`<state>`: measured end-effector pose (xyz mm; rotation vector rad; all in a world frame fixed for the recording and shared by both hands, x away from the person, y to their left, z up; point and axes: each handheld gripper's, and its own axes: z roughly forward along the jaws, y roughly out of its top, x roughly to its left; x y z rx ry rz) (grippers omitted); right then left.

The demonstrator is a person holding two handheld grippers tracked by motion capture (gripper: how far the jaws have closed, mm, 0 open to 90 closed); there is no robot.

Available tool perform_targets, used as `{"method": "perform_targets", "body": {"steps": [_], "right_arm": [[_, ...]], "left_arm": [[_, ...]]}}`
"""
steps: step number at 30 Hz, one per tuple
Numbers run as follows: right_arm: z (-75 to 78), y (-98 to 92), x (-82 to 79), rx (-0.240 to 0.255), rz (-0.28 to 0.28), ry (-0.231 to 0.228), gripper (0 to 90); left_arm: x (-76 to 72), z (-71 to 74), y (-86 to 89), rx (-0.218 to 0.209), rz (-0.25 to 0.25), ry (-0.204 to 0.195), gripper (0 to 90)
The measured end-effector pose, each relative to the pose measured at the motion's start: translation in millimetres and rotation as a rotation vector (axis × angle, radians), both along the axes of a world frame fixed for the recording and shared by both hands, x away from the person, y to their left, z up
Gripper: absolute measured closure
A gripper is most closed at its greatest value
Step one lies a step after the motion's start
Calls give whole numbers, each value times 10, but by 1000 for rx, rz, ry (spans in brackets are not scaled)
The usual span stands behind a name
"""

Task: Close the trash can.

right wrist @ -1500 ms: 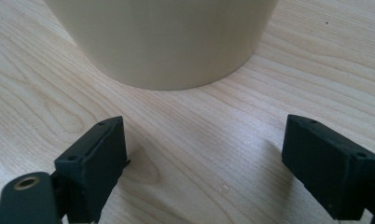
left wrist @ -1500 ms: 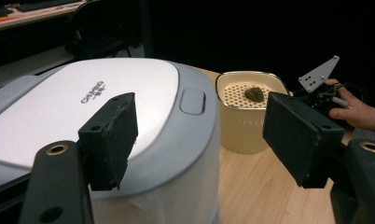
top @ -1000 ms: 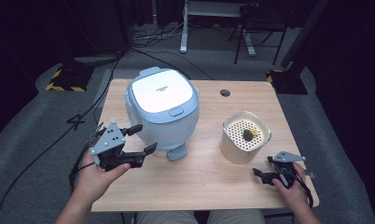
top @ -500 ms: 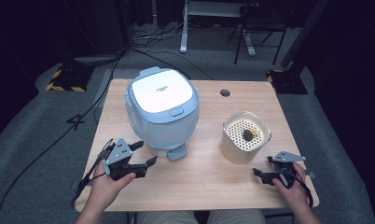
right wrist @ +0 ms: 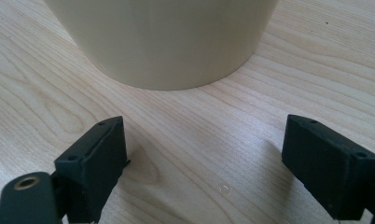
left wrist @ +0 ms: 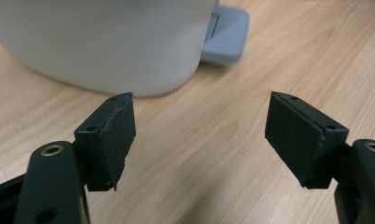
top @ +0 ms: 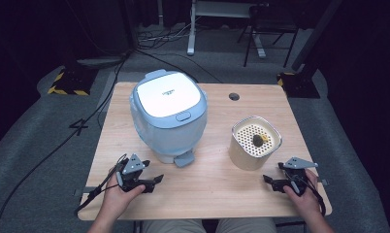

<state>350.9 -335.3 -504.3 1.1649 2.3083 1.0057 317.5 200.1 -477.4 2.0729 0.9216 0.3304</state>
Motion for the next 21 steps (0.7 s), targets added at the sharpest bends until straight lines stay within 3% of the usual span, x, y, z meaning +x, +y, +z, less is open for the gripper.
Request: {"method": "perform_targets", "body": {"steps": [6,13,17,21], "right_arm": [[0,0,0,0,0,0,141],[0,0,0,0,0,0,141],[0,0,0,0,0,0,141],[0,0,0,0,0,0,140]], "left_arm": [[38,-126,-40,69,1,81,236],[45,-217,-84,162,-8,68,228],[45,-225,-87,165,-10,53,214],[51,-265,-87,134,-3,45,177]]}}
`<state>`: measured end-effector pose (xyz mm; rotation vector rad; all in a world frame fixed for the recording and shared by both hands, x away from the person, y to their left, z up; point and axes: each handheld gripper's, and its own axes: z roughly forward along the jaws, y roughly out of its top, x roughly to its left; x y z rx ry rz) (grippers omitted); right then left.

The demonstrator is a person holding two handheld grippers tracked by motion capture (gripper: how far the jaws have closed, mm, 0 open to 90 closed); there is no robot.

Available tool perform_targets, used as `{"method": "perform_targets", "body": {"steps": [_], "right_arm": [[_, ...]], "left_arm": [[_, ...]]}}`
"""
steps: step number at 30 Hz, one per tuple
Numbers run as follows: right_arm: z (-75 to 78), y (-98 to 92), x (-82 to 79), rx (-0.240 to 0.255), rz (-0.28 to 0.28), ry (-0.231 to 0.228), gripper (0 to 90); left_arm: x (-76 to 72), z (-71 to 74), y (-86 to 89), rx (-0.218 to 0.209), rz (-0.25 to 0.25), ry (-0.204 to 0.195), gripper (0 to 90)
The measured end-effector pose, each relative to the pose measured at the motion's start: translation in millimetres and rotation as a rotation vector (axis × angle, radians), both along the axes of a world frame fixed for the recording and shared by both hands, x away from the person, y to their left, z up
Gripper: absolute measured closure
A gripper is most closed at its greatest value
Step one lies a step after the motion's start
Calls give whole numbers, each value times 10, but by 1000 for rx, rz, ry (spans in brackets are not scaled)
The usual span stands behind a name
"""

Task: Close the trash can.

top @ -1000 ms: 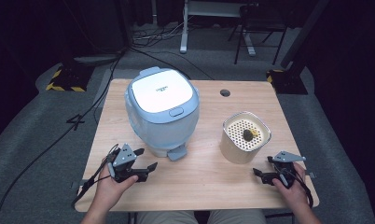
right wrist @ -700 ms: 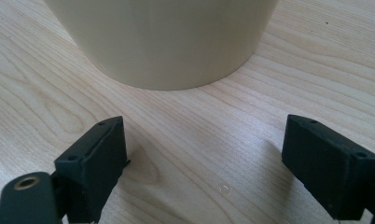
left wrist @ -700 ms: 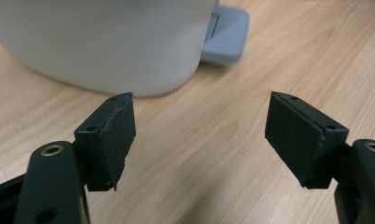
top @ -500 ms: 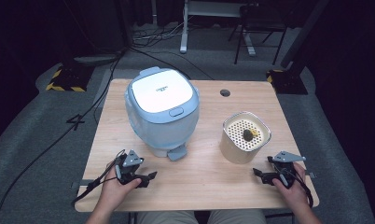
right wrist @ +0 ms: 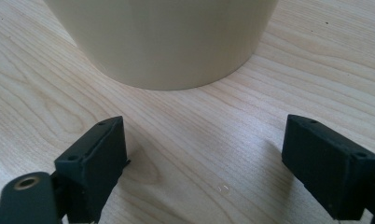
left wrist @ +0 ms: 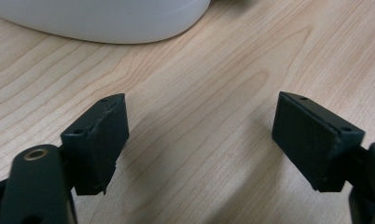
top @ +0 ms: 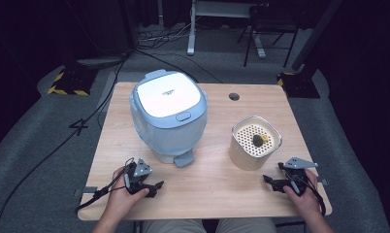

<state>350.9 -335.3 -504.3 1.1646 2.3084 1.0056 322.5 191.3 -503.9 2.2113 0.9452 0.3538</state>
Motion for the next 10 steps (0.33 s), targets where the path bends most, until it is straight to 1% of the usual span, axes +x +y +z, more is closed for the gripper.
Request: {"method": "perform_targets", "body": {"steps": [10], "right_arm": [[0,0,0,0,0,0,140]], "left_arm": [[10,-2,-13,0,2,4,159]]}}
